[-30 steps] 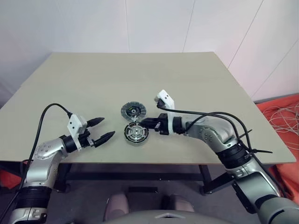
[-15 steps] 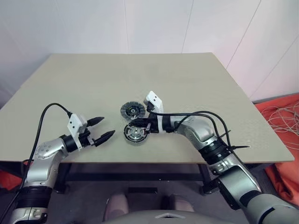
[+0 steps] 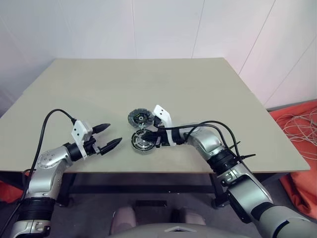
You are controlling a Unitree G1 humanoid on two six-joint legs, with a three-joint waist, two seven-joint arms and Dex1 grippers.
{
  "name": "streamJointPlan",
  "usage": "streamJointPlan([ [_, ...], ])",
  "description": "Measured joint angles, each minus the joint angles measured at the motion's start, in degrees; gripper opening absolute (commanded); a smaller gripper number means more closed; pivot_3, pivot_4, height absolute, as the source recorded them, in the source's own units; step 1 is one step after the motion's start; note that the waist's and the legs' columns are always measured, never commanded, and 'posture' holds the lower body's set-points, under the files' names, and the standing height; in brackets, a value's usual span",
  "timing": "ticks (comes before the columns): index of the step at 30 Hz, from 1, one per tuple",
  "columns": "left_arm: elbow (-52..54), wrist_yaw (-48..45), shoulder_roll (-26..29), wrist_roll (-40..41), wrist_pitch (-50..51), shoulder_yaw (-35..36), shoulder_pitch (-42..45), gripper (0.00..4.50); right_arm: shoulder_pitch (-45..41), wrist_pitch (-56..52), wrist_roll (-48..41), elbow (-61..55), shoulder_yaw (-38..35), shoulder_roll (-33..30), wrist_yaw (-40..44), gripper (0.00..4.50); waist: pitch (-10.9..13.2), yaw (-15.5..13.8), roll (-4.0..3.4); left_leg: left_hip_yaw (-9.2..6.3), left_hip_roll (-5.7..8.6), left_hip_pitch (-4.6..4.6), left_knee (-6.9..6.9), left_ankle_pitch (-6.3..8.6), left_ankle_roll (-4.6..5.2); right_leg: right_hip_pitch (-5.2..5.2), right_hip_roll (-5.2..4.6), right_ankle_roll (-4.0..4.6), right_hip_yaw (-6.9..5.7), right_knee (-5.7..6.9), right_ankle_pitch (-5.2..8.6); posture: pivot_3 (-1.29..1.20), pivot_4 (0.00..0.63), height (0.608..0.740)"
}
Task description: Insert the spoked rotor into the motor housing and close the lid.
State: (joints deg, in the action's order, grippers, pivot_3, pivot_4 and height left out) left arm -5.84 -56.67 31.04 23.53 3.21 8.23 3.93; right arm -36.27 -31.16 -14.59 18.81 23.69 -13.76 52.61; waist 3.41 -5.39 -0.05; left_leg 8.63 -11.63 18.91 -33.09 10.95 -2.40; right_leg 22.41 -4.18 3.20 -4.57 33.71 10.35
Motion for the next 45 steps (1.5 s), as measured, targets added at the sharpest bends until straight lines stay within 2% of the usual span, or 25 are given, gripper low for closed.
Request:
streamJointPlan([
  [8, 0.02, 0.07, -0.06, 0.0, 0.02, 0.0, -0.15, 4.5, 0.03, -4.44, -0.45, -7.08, -3.9, -4.94, 1.51, 0.03, 0.01, -0.09, 0.0, 0.02, -0.01, 0.12, -0.01, 0.0, 0.0, 0.06, 0.0, 0.01, 0.0, 0.01, -0.01, 0.0, 0.0, 0.74],
  [11, 0.02, 0.12, -0.18, 0.0, 0.02, -0.02, -0.29, 4.5, 0.16, -4.97, -0.62, -9.71, -4.19, -9.21, 4.45, 0.59, 0.01, -0.14, -0.01, 0.07, 0.0, 0.2, 0.01, 0.01, 0.03, 0.13, 0.01, 0.01, -0.01, 0.03, -0.01, 0.0, 0.0, 0.74],
  [15, 0.02, 0.2, -0.2, 0.0, 0.02, 0.0, -0.93, 4.5, 0.24, -1.48, 1.41, -14.12, -2.89, -16.28, 10.47, 1.95, 0.01, -0.14, -0.01, 0.11, -0.02, 0.23, 0.02, 0.03, 0.05, 0.19, 0.01, 0.01, -0.01, 0.04, -0.01, 0.0, 0.0, 0.74],
  [19, 0.01, 0.19, -0.21, 0.0, 0.02, -0.01, -0.91, 4.5, -1.03, 10.0, 8.86, -15.14, 3.34, -20.38, 15.89, 3.35, 0.01, 0.03, -0.01, 0.12, -0.07, 0.22, 0.01, 0.02, 0.04, 0.23, 0.01, 0.0, 0.0, 0.04, 0.0, 0.0, 0.0, 0.74],
  [22, -0.07, 0.14, -0.24, 0.0, 0.0, -0.02, -0.77, 4.5, -4.53, 18.8, 14.12, -14.56, 8.02, -21.18, 20.85, 4.39, 0.01, 0.05, -0.01, 0.11, -0.07, 0.23, -0.05, 0.02, 0.04, 0.28, 0.01, 0.01, 0.0, 0.05, 0.0, 0.0, 0.0, 0.74],
  [26, -0.3, 0.11, -0.37, -0.05, -0.11, -0.13, -0.23, 4.5, -12.3, 33.97, 22.02, -5.72, 13.23, -19.66, 23.5, 4.46, 0.02, 0.13, -0.01, 0.09, -0.06, 0.24, -0.2, 0.02, 0.04, 0.29, 0.0, 0.01, 0.0, 0.1, -0.01, 0.0, 0.0, 0.74],
  [30, -0.11, 0.37, -0.55, -0.08, -0.17, -0.22, -0.38, 4.5, -19.86, 53.94, 31.42, 7.03, 17.64, -16.5, 20.55, 4.46, 0.01, 0.35, 0.03, 0.11, -0.07, 0.26, -0.22, 0.02, 0.04, 0.31, 0.0, 0.05, 0.0, 0.17, -0.03, 0.0, 0.0, 0.74],
  [34, 0.14, 0.89, -0.55, -0.07, -0.18, 0.0, -1.19, 4.5, -23.67, 68.31, 38.62, 15.87, 20.79, -14.19, 16.41, 4.46, 0.02, 0.58, 0.04, 0.15, -0.05, 0.46, -0.22, 0.06, 0.11, 0.43, 0.01, 0.31, 0.0, 0.19, -0.18, 0.0, 0.0, 0.74],
  [39, 0.44, 1.27, -0.56, -0.08, -0.19, 0.06, -1.71, 4.5, -25.7, 78.17, 44.22, 22.46, 22.06, -11.3, 11.28, 4.46, 0.02, 1.5, 0.04, 0.15, -0.05, 0.77, -0.22, 0.09, 0.15, 0.72, 0.02, 0.53, -0.01, 0.23, -0.31, 0.0, 0.0, 0.74],
  [45, 1.2, 1.89, -0.57, -0.07, -0.19, 0.07, -1.96, 4.5, -26.42, 84.24, 46.6, 25.49, 22.08, -9.17, 8.96, 4.46, 0.03, 1.87, 0.03, 0.15, -0.06, 0.76, -0.23, 0.09, 0.16, 0.72, 0.02, 0.54, 0.0, 0.25, -0.31, 0.0, 0.0, 0.74],
])
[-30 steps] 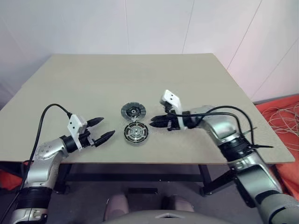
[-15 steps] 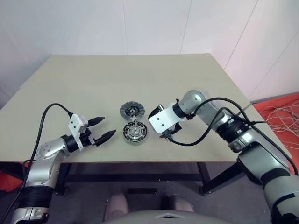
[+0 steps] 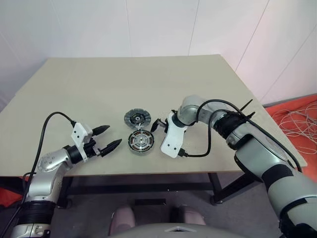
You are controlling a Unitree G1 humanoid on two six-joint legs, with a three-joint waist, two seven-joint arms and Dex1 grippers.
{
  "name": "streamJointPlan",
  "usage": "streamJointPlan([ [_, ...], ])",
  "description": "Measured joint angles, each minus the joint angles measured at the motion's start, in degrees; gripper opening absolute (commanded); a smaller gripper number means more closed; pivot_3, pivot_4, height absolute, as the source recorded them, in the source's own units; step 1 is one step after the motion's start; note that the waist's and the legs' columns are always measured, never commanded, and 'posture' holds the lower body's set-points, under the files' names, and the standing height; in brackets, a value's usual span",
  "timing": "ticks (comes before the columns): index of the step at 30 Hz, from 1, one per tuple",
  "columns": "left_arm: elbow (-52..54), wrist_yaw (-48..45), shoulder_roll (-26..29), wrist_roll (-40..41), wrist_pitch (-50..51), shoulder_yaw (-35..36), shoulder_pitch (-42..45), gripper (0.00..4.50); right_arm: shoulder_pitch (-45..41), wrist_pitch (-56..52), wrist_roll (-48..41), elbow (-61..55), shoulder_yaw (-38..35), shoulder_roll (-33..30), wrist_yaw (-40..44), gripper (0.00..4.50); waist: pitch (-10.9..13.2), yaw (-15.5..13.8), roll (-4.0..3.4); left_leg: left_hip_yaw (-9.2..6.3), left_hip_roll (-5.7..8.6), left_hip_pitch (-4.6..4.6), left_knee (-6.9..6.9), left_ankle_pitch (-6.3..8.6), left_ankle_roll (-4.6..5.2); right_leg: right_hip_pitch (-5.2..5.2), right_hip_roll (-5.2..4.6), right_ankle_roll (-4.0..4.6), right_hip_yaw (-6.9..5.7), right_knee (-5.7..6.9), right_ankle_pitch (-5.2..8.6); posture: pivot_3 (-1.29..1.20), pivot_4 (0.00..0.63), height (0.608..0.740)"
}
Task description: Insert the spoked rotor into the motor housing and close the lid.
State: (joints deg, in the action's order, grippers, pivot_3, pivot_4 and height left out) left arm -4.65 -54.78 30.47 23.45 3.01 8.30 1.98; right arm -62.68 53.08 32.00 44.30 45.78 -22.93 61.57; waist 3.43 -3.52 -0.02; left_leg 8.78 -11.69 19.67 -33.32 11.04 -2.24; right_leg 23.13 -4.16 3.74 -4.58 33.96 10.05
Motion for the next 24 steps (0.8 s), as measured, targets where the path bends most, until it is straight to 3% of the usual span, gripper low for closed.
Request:
streamJointPlan([
  [12, 0.23, 0.3, -0.01, 0.0, 0.0, 0.0, -0.2, 4.5, 0.0, 3.46, 0.39, -0.02, 0.0, 1.35, 0.06, 4.46, 0.01, 0.62, 0.01, -0.01, 0.0, -0.02, -0.14, 0.0, 0.0, -0.02, 0.0, 0.08, 0.03, 0.34, 0.05, 0.0, 0.0, 0.74],
  [15, 0.23, 0.34, -0.09, 0.0, -0.03, 0.0, -0.2, 4.5, 0.0, 3.46, 1.03, 0.18, 0.01, 1.97, 0.04, 3.82, 0.01, 1.03, 0.02, -0.01, -0.01, -0.01, -0.21, -0.01, -0.02, -0.01, 0.0, 0.04, 0.06, 0.57, 0.21, 0.0, 0.0, 0.74],
  [24, 0.26, 0.76, -0.29, 0.0, -0.08, 0.0, -0.19, 4.5, -0.29, 3.15, 3.6, 2.06, 0.18, 4.29, -2.33, 0.7, 0.03, 1.2, 0.0, -0.1, -0.09, -0.16, -0.72, 0.0, -0.02, -0.02, 0.0, -0.1, 0.05, 0.83, 0.39, 0.0, 0.0, 0.74],
])
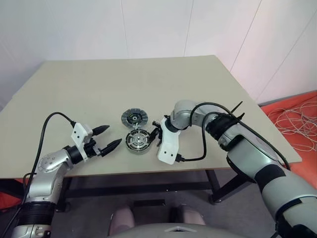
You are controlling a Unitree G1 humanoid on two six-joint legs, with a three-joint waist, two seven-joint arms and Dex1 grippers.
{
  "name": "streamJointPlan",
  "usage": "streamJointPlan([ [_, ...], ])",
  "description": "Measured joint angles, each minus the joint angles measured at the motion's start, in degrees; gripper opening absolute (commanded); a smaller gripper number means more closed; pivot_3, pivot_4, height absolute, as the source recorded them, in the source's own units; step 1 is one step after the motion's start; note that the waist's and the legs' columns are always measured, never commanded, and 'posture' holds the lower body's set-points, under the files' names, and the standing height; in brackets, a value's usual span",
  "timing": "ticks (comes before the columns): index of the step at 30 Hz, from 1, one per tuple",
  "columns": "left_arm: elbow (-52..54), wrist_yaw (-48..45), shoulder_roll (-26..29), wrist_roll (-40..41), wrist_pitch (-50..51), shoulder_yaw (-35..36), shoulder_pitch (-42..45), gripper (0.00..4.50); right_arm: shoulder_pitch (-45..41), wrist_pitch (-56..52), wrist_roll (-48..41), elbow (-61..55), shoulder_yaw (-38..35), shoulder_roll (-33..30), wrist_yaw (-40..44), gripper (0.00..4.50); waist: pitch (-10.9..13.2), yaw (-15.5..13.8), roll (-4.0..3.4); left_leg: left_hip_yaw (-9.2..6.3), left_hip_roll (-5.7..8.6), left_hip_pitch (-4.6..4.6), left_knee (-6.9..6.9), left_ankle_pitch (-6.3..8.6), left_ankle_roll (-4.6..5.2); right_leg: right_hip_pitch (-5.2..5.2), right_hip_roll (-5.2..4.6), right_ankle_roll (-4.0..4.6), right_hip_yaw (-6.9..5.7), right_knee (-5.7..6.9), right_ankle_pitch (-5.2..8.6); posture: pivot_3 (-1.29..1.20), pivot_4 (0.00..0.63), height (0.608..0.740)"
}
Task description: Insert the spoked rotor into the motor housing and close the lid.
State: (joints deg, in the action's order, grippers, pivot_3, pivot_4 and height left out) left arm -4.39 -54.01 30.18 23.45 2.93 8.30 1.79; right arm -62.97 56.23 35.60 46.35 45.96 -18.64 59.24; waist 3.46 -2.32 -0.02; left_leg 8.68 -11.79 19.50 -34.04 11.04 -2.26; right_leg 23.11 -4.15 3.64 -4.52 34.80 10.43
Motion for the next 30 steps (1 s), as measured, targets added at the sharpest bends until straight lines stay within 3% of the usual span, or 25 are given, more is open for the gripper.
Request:
streamJointPlan([
  [2, 0.0, 0.07, 0.0, 0.0, -0.01, 0.0, 0.02, 4.5, -0.45, -0.5, 0.59, 0.11, 0.0, 0.35, 0.11, 0.07, -0.01, 0.0, 0.01, -0.03, 0.0, -0.05, -0.06, 0.0, 0.01, -0.05, 0.0, 0.0, 0.01, 0.0, 0.0, 0.0, 0.0, 0.74],
  [3, 0.0, 0.09, 0.0, 0.0, -0.06, 0.02, 0.07, 4.5, -0.44, -0.73, 0.92, 0.43, 0.07, 0.27, 0.19, 0.02, -0.01, 0.01, 0.06, -0.05, 0.0, -0.09, -0.08, 0.0, 0.01, -0.11, 0.0, -0.01, 0.0, 0.0, 0.0, 0.0, 0.0, 0.74],
  [8, -0.02, 0.28, -0.11, -0.01, -0.1, 0.0, 0.43, 4.5, -0.17, -5.22, 0.15, -1.19, -0.07, 1.13, 3.02, 0.01, 0.02, 0.13, 0.07, -0.09, -0.02, -0.15, -0.08, 0.0, 0.0, -0.1, 0.03, -0.02, 0.01, 0.01, 0.01, 0.0, 0.0, 0.74],
  [17, -0.19, 0.25, -0.27, -0.03, -0.2, -0.08, 1.06, 4.5, 3.51, -22.96, -4.13, -17.0, -0.58, -1.62, 16.64, 0.01, 0.04, -0.36, 0.07, -0.08, 0.0, 0.11, -0.1, 0.01, 0.01, -0.01, 0.03, 0.01, 0.01, 0.01, -0.01, 0.0, 0.0, 0.74],
  [23, -1.75, -0.22, -0.49, -0.24, -0.25, -0.77, 2.95, 4.5, 6.13, -45.5, -6.54, -28.65, -3.14, -3.19, 27.03, 0.01, 0.07, -0.37, 0.06, -0.1, -0.03, 0.14, -0.05, 0.01, 0.02, 0.01, 0.07, 0.01, 0.0, 0.03, -0.01, 0.0, 0.0, 0.74],
  [30, -2.62, -0.5, -0.9, -0.8, -0.54, -1.52, 4.24, 4.5, 11.21, -64.09, -6.07, -35.64, -3.74, -1.13, 27.5, 0.0, 0.07, -0.48, 0.05, -0.1, -0.03, 0.11, -0.06, 0.01, 0.02, 0.01, 0.07, -0.01, 0.01, 0.01, 0.0, 0.0, 0.0, 0.74],
])
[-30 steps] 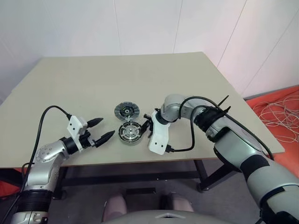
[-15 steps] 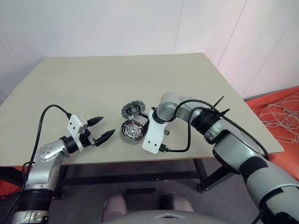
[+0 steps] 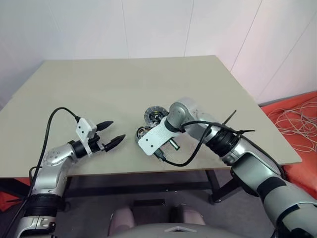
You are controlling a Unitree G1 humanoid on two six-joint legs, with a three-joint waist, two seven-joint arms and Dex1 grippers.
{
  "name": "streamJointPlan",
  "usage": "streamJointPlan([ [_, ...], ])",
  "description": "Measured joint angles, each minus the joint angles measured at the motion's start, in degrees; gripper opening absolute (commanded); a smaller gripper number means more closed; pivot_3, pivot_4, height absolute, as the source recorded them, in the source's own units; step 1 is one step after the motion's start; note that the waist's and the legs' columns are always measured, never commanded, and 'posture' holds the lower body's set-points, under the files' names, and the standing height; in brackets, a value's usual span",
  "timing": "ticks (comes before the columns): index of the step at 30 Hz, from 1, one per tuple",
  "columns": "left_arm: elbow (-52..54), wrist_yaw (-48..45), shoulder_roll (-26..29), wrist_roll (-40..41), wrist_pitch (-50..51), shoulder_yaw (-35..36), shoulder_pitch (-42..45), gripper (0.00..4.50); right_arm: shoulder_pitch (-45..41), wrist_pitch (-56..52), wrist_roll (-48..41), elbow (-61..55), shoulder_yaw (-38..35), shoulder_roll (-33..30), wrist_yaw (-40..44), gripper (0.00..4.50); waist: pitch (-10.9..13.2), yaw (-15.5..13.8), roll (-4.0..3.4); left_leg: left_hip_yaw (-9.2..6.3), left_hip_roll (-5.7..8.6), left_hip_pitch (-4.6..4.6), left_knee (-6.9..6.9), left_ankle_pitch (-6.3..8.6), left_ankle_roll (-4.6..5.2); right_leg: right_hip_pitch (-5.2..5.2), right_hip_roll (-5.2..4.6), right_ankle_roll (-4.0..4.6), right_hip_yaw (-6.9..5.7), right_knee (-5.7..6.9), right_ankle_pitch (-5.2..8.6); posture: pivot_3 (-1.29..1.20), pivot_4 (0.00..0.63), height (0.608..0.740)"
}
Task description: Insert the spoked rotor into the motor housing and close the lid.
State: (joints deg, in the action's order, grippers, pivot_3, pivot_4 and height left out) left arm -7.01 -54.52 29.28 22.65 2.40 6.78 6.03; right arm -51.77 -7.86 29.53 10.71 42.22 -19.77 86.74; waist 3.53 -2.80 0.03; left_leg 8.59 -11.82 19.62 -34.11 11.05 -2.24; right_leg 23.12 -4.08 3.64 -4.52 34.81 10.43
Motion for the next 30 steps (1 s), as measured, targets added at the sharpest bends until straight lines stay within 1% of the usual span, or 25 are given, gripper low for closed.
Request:
streamJointPlan([
  [7, -0.14, -0.02, 0.01, -0.12, -0.01, 0.0, -0.27, 4.5, -0.21, -7.04, 0.4, 2.21, 0.07, 3.82, -2.29, 0.0, 0.0, 0.29, 0.0, -0.07, -0.03, -0.3, 0.01, -0.02, -0.04, -0.13, 0.01, -0.02, 0.0, 0.0, 0.01, 0.0, 0.0, 0.74],
  [9, -0.14, -0.02, 0.03, -0.12, -0.01, 0.01, -0.47, 4.5, -0.34, -7.08, 0.34, 3.03, 0.09, 4.13, -3.11, 0.0, 0.01, 0.39, 0.0, -0.09, -0.03, -0.45, 0.01, -0.02, -0.04, -0.21, 0.01, -0.04, 0.01, -0.01, 0.02, 0.0, 0.0, 0.74],
  [16, -0.14, -0.01, 0.16, -0.27, -0.01, 0.01, -0.71, 4.5, -1.0, -6.96, 0.12, 5.62, 0.3, 5.57, -5.64, 0.0, 0.06, 0.45, 0.02, -0.17, -0.03, -0.57, -0.01, -0.02, -0.05, -0.16, 0.0, -0.07, -0.11, -0.14, 0.04, 0.0, 0.0, 0.74],
  [18, -0.14, -0.02, 0.17, -0.3, -0.01, 0.01, -0.71, 4.5, -1.0, -6.99, -0.34, 5.84, 0.3, 6.21, -6.75, 0.72, 0.14, 0.47, 0.03, -0.2, -0.03, -0.56, -0.01, -0.02, -0.05, -0.11, 0.0, -0.08, -0.19, -0.21, 0.04, 0.0, 0.0, 0.74],
  [19, -0.14, -0.03, 0.17, -0.34, -0.01, 0.01, -0.7, 4.5, -1.04, -7.03, -0.64, 5.75, 0.11, 6.45, -6.97, 0.97, 0.16, 0.46, 0.03, -0.2, -0.03, -0.55, -0.01, -0.02, -0.05, -0.1, 0.0, -0.08, -0.19, -0.22, 0.04, 0.0, 0.0, 0.74],
  [21, -0.14, -0.05, 0.17, -0.36, -0.01, 0.01, -0.67, 4.5, -1.54, -7.23, -1.42, 5.31, 0.01, 6.77, -6.98, 1.64, 0.16, 0.38, 0.03, -0.19, -0.03, -0.56, -0.01, -0.02, -0.05, -0.13, -0.01, -0.08, -0.18, -0.21, 0.04, 0.0, 0.0, 0.74],
  [29, -0.27, -0.22, 0.19, -0.49, -0.01, 0.0, -0.48, 4.5, -3.81, -8.28, -2.68, 4.01, -0.37, 6.94, -7.75, 4.4, 0.15, 0.04, 0.05, -0.15, 0.01, -0.45, 0.05, -0.01, -0.04, -0.11, -0.08, -0.05, -0.05, -0.1, 0.02, 0.0, 0.0, 0.74],
  [30, -0.27, -0.22, 0.19, -0.5, -0.01, 0.0, -0.46, 4.5, -3.92, -8.51, -2.87, 3.42, -0.62, 6.81, -7.57, 4.45, 0.15, 0.03, 0.05, -0.13, 0.02, -0.45, 0.1, 0.01, -0.03, -0.09, -0.08, -0.05, -0.05, -0.08, 0.02, 0.0, 0.0, 0.74],
])
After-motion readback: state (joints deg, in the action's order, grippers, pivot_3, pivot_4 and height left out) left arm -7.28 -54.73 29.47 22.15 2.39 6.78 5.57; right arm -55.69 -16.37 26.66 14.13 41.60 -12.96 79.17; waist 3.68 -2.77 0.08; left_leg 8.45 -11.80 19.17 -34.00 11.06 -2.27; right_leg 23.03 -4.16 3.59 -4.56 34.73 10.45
